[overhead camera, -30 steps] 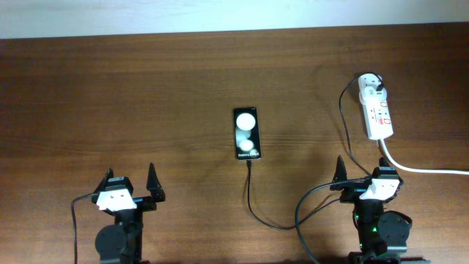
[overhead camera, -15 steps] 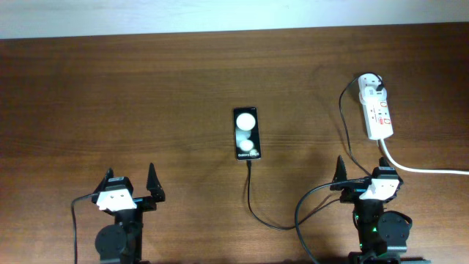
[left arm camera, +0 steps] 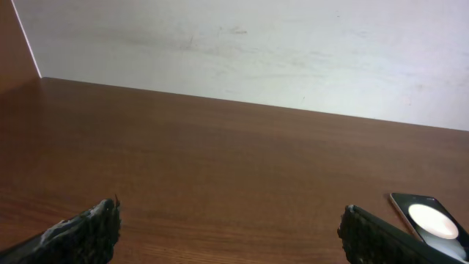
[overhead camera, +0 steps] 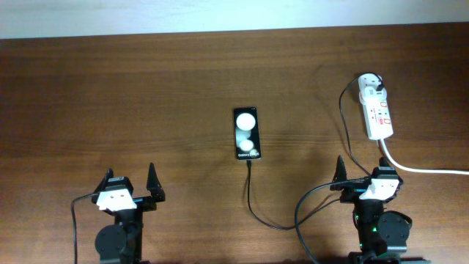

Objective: Plug charger to phone and switch on socket

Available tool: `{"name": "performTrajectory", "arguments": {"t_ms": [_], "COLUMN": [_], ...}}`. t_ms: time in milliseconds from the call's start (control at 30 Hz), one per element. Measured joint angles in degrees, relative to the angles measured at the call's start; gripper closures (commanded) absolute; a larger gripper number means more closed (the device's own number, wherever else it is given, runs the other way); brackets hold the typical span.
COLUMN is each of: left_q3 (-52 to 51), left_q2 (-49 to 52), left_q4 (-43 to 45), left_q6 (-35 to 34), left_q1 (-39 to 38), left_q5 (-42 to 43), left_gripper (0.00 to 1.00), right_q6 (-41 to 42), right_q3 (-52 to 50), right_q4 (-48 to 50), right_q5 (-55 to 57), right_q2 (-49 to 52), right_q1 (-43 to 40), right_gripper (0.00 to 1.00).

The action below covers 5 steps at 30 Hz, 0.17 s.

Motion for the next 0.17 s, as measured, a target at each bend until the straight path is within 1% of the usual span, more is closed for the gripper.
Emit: {"name": "performTrajectory", "arguments": {"t_ms": [167], "left_q3": [0.0], "left_q2": [0.0], "left_q4": [0.0], "left_q6": [0.0], "left_q1": [0.0], "left_q5": [0.0], "left_gripper": [0.01], "right_q6": [0.0], "right_q3": [0.0], "right_q4": [0.0], "right_q5": [0.0], "right_q2": [0.0], "right_q1": [0.0], "right_gripper": [0.01]}}
